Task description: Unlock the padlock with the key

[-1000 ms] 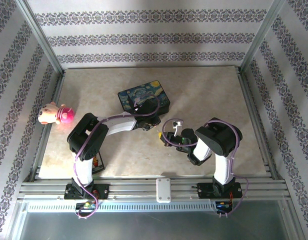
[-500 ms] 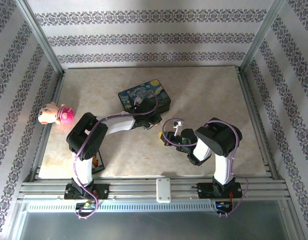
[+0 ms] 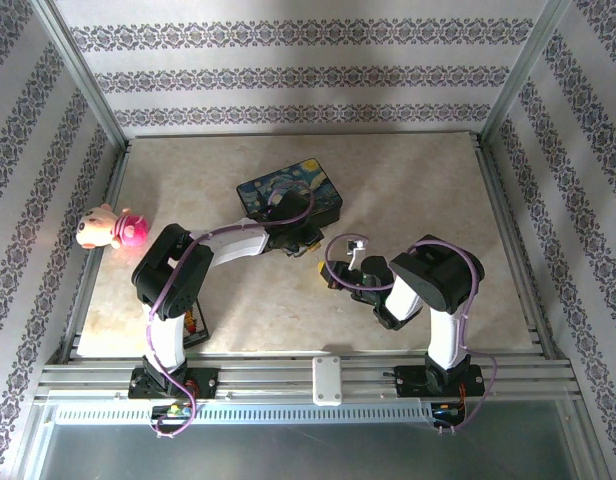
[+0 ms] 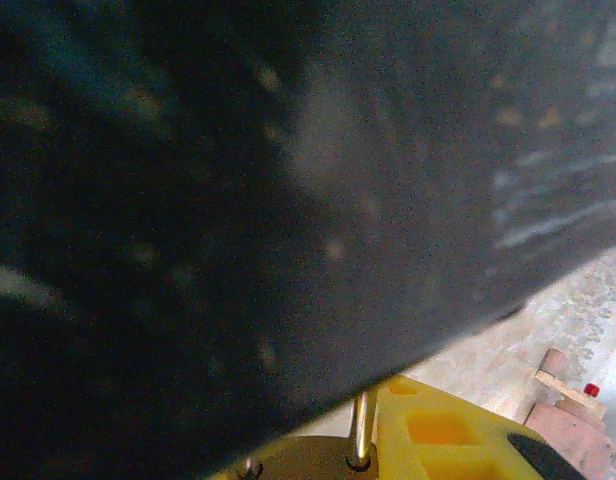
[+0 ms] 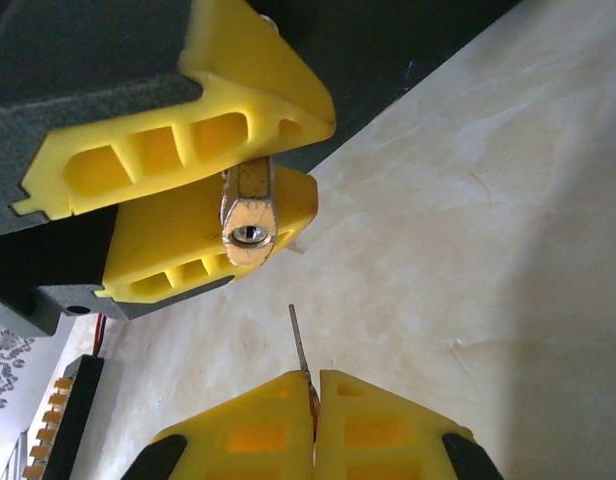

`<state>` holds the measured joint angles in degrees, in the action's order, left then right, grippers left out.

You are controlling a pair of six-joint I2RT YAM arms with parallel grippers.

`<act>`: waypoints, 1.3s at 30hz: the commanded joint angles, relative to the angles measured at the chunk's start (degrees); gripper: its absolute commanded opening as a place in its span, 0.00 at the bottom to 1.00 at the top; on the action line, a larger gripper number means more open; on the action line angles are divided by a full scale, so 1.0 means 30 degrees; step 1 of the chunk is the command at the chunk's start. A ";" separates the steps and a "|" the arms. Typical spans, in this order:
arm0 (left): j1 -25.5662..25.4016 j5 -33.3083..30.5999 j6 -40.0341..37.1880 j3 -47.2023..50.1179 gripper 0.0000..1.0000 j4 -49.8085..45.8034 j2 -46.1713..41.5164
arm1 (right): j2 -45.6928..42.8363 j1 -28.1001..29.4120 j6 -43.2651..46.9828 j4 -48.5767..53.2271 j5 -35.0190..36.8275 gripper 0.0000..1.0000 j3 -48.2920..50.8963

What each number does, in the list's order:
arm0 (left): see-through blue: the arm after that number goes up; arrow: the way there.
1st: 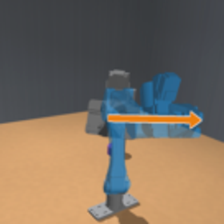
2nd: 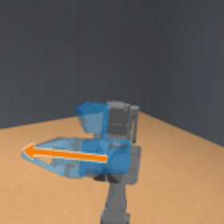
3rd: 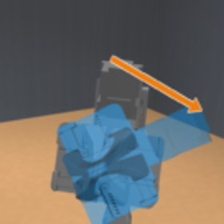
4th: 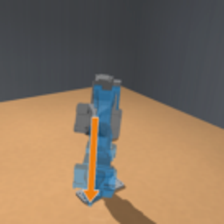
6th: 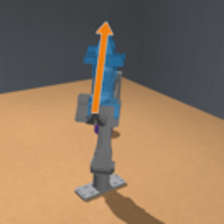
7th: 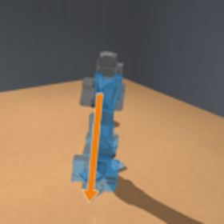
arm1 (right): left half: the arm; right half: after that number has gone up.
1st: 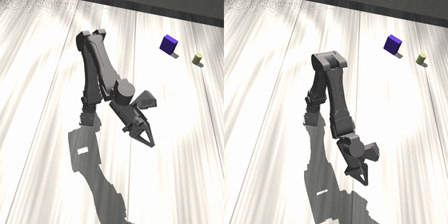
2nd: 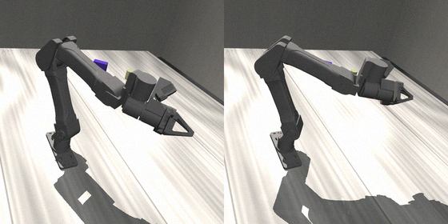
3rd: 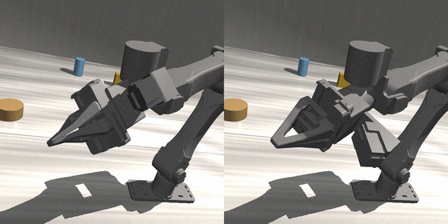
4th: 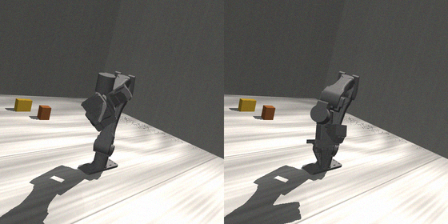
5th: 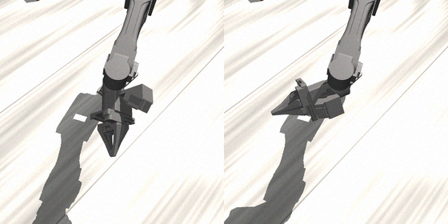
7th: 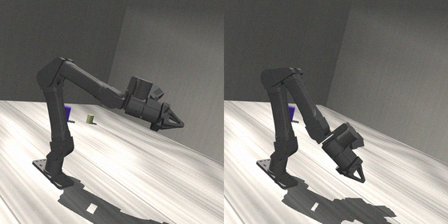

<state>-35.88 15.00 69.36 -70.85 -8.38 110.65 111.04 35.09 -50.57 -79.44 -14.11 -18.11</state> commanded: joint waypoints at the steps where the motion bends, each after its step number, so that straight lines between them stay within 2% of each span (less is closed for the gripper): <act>1: -0.0023 0.2528 0.1491 -0.0104 0.07 -0.0883 0.0677 | -0.0221 -0.0115 -0.0972 -0.0005 0.0596 0.00 -0.0153; 11: 0.0006 0.2594 0.1554 -0.0219 0.07 -0.0985 0.0829 | -0.1272 -0.0392 -0.1270 -0.0005 0.0254 0.00 0.0001; 39: 0.0025 0.2794 0.1756 -0.0002 0.07 -0.0452 0.0851 | -0.1800 -0.0595 -0.1117 -0.0005 0.0694 0.00 0.0212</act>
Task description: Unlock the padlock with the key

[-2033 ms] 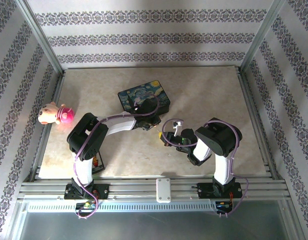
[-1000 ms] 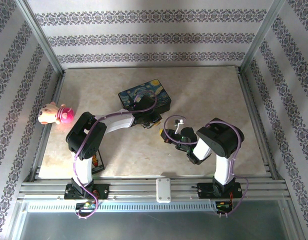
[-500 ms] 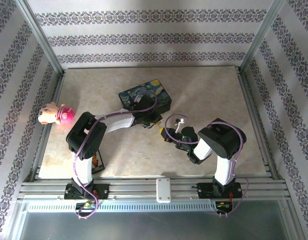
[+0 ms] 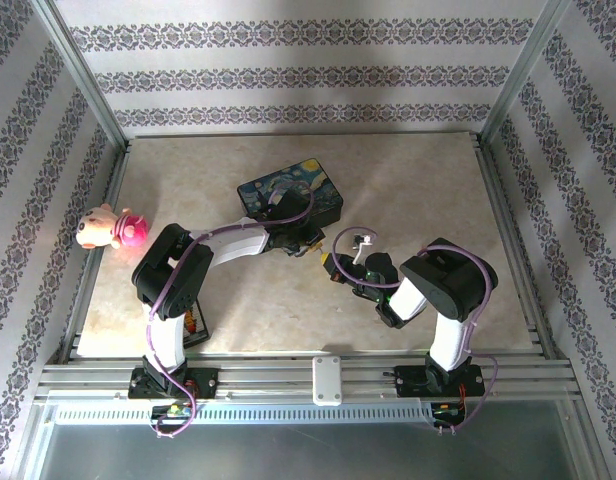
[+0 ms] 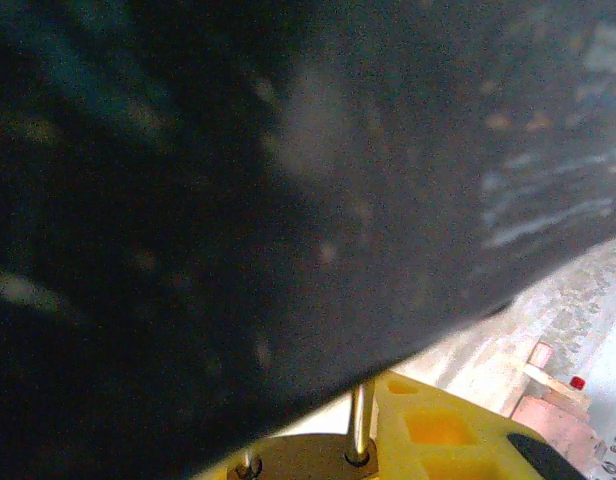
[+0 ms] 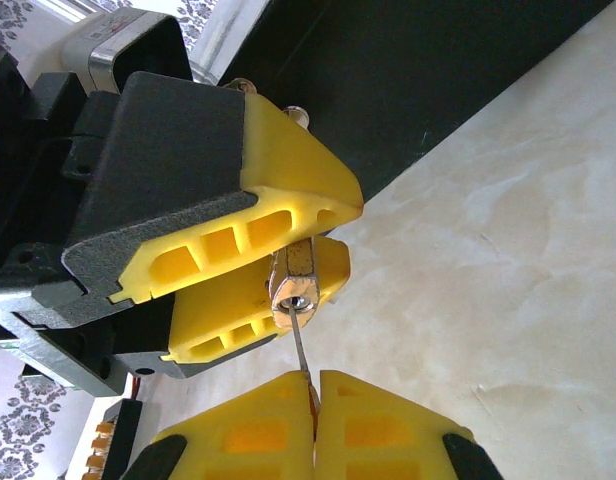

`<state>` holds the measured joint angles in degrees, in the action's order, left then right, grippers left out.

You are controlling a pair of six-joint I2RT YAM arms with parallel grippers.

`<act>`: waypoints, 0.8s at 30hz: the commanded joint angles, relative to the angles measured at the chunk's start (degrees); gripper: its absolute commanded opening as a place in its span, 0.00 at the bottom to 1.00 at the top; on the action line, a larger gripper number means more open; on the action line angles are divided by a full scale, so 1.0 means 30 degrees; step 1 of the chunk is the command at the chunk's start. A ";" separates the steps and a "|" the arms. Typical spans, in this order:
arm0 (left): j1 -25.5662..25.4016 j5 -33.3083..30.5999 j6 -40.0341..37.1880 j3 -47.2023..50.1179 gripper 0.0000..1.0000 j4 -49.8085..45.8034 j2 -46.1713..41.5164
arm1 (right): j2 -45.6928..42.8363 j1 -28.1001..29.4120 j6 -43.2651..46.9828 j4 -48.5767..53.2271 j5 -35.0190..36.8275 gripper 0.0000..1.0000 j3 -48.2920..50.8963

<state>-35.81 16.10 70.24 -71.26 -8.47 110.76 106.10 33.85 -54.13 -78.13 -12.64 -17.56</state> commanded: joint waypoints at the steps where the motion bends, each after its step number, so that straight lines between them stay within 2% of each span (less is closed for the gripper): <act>1: 0.0019 0.2428 0.1461 0.0141 0.07 -0.0437 0.0814 | -0.0153 -0.0182 0.0057 -0.0442 0.0118 0.00 -0.0002; 24: 0.0014 0.2575 0.1353 0.0112 0.07 -0.0460 0.0893 | 0.0658 -0.0026 -0.0466 -0.0413 0.0149 0.00 -0.0592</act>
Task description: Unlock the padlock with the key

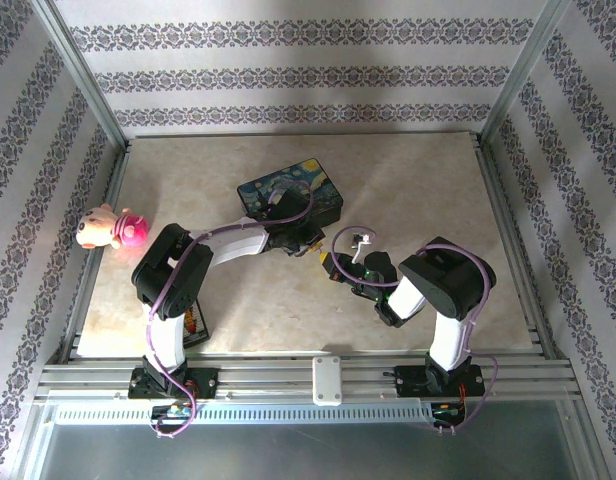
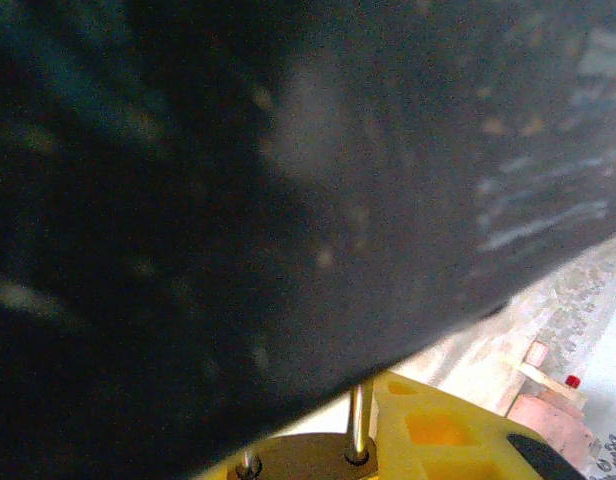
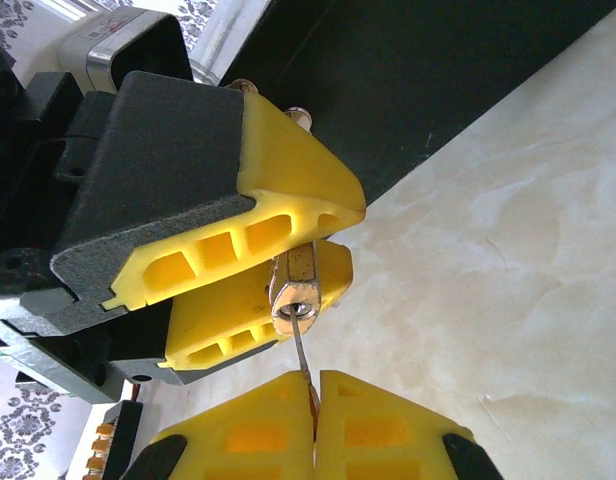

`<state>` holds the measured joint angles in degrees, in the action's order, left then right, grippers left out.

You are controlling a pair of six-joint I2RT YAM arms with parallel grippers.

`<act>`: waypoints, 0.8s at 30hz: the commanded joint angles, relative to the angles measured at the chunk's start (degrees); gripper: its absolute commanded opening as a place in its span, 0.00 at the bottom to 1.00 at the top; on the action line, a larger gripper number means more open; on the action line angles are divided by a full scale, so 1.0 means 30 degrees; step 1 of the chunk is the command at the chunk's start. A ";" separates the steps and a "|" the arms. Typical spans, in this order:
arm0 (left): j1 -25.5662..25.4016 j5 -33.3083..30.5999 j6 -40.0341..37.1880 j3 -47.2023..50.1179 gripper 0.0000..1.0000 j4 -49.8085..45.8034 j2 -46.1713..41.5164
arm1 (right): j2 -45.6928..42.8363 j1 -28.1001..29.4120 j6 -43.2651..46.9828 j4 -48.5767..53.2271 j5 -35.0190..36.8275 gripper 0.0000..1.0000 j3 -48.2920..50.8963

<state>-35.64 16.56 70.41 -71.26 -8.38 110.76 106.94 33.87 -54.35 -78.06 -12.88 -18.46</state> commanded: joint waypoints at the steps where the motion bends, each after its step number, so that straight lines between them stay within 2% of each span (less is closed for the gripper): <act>1: -0.0045 0.2421 0.1262 0.0085 0.07 -0.0509 0.0895 | 0.0432 -0.0034 -0.0551 -0.0435 0.0302 0.00 -0.0311; 24: -0.0045 0.2597 0.1227 0.0267 0.07 -0.0316 0.0961 | 0.0535 0.0151 -0.1992 -0.0433 0.0633 0.00 -0.1140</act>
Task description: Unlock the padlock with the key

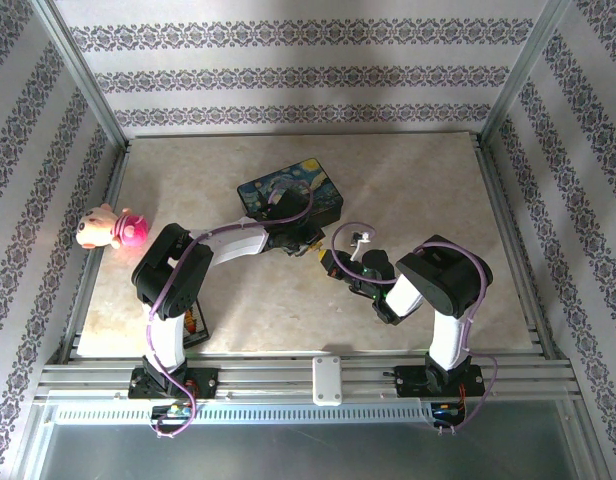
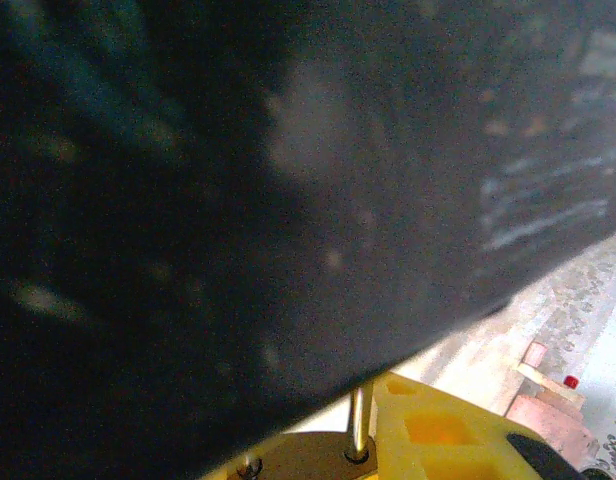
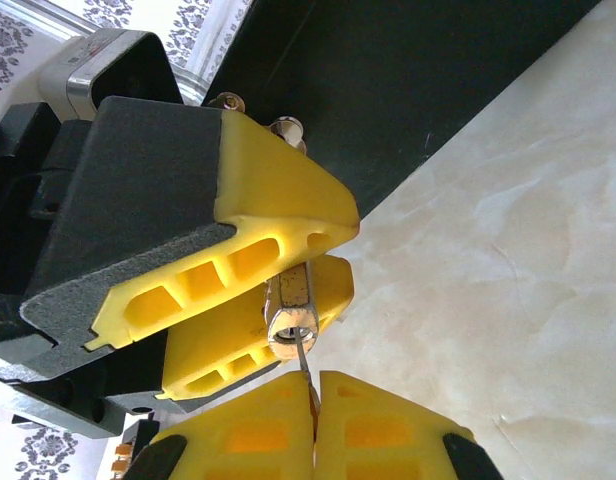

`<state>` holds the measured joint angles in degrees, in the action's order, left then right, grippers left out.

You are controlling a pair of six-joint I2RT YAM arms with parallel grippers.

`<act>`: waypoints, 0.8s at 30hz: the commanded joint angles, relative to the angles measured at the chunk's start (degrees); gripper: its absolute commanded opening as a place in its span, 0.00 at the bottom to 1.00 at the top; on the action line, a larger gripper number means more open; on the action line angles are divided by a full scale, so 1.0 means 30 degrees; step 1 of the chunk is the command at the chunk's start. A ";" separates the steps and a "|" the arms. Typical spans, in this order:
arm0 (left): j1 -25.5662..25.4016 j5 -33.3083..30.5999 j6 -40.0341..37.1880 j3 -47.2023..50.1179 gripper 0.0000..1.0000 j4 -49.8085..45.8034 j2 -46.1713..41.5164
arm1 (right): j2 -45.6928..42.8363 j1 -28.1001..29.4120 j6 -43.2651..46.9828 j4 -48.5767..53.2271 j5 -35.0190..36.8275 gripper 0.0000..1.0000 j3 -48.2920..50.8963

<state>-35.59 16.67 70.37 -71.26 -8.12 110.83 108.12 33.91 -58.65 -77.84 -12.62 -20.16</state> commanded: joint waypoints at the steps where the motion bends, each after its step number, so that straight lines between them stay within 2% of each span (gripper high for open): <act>1: -0.0059 0.2560 0.1266 0.0273 0.07 -0.0399 0.0939 | 0.0143 0.0149 -0.0603 -0.0513 0.0523 0.00 -0.0574; 24: -0.0060 0.2611 0.1043 0.0307 0.07 -0.0444 0.0793 | 0.0540 -0.0140 -0.1814 -0.0507 0.0516 0.00 -0.0427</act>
<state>-35.48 16.62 69.89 -71.26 -7.90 110.91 108.60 33.87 -63.11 -77.84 -12.47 -20.64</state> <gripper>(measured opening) 0.286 0.041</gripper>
